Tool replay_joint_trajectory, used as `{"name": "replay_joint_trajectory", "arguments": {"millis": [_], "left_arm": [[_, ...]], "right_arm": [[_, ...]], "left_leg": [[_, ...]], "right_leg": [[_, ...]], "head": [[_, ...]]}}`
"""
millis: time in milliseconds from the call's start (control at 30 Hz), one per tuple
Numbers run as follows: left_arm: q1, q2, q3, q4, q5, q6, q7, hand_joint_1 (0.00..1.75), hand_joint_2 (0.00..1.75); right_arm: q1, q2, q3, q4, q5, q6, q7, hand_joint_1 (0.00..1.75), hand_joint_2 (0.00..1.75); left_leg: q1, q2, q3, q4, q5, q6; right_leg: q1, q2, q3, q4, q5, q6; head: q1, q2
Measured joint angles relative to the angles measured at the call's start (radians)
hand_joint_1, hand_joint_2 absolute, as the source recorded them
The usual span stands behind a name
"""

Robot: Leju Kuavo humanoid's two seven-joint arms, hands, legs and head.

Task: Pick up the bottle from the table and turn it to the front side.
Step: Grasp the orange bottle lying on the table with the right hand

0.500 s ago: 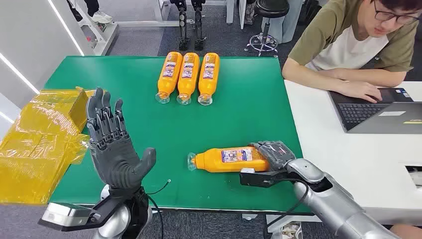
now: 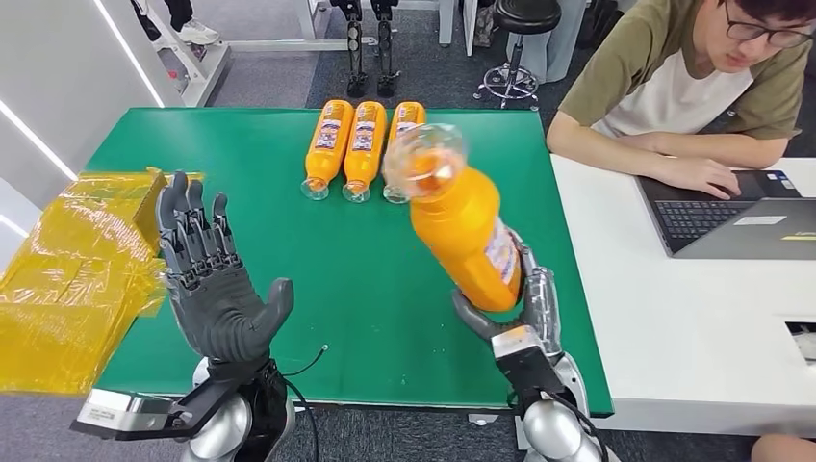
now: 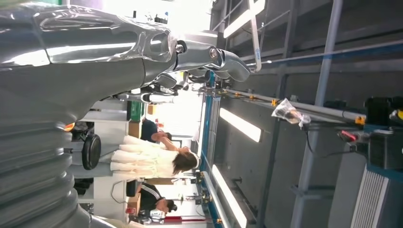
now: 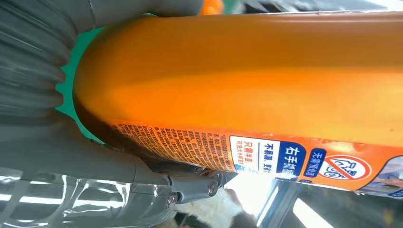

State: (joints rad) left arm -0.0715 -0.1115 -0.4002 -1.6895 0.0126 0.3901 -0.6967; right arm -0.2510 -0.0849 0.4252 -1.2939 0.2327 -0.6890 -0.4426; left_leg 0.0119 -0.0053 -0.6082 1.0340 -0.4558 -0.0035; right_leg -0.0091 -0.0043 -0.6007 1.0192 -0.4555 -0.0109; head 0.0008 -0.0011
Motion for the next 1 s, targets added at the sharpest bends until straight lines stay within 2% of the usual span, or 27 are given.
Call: {"name": "replay_joint_trajectory", "arguments": {"millis": [133, 200, 267, 433, 667, 733, 867, 1000], "left_arm": [[0.001, -0.01, 0.0, 0.001, 0.049, -0.076, 0.053, 0.0, 1.75], [0.0, -0.016, -0.001, 0.004, 0.08, -0.141, 0.091, 0.0, 1.75], [-0.002, -0.019, -0.004, 0.014, 0.105, -0.21, 0.125, 0.0, 1.75], [-0.019, -0.022, -0.023, 0.054, 0.131, -0.41, 0.19, 0.0, 1.75], [-0.029, -0.022, -0.035, 0.078, 0.133, -0.469, 0.201, 0.0, 1.75], [-0.034, -0.022, -0.035, 0.081, 0.122, -0.512, 0.209, 0.0, 1.75], [-0.047, -0.024, -0.035, 0.087, 0.099, -0.599, 0.215, 0.0, 1.75], [-0.053, -0.025, -0.035, 0.091, 0.083, -0.626, 0.215, 0.0, 1.75]], "right_arm": [[0.116, 0.106, -0.063, -0.115, -0.017, -0.01, -0.068, 1.75, 1.75], [0.173, 0.147, -0.083, -0.168, -0.004, -0.011, -0.064, 1.75, 1.75], [0.212, 0.167, -0.092, -0.206, 0.005, -0.009, -0.051, 1.75, 1.75], [0.251, 0.177, -0.094, -0.271, 0.024, 0.022, -0.003, 1.75, 1.75], [0.257, 0.176, -0.093, -0.304, 0.068, 0.047, 0.038, 1.75, 1.75], [0.257, 0.174, -0.092, -0.305, 0.138, 0.085, 0.088, 1.75, 1.75], [0.262, 0.166, -0.092, -0.308, 0.347, 0.221, 0.213, 1.75, 1.75], [0.275, 0.144, -0.093, -0.308, 0.443, 0.297, 0.285, 1.75, 1.75]], "left_leg": [[0.0, 0.0, 0.0, 0.0, 0.0, 0.0], [0.0, 0.0, 0.0, 0.0, 0.0, 0.0], [0.0, 0.001, 0.0, 0.0, 0.0, 0.0], [0.0, 0.001, 0.0, 0.0, 0.0, 0.0], [0.0, 0.001, 0.0, 0.0, 0.0, 0.0], [0.0, 0.001, 0.0, 0.0, 0.0, 0.0], [0.0, 0.001, 0.0, 0.0, 0.0, 0.0], [0.0, 0.001, 0.0, 0.0, 0.0, 0.0]], "right_leg": [[0.0, 0.0, 0.0, 0.0, 0.0, 0.0], [0.0, 0.0, -0.001, 0.0, 0.0, 0.0], [0.0, 0.0, -0.001, 0.0, 0.0, 0.0], [0.0, 0.001, -0.001, 0.0, 0.0, 0.0], [0.0, 0.002, -0.001, 0.0, 0.0, 0.0], [0.0, 0.002, -0.001, 0.0, 0.0, 0.0], [0.0, 0.002, -0.001, 0.0, 0.0, 0.0], [0.0, 0.002, -0.001, 0.0, 0.0, 0.0]], "head": [[0.0, 0.0], [0.0, 0.0], [0.0, 0.0], [0.0, 0.0], [0.0, 0.0], [0.0, 0.0], [0.0, 0.0], [0.0, 0.0]]}}
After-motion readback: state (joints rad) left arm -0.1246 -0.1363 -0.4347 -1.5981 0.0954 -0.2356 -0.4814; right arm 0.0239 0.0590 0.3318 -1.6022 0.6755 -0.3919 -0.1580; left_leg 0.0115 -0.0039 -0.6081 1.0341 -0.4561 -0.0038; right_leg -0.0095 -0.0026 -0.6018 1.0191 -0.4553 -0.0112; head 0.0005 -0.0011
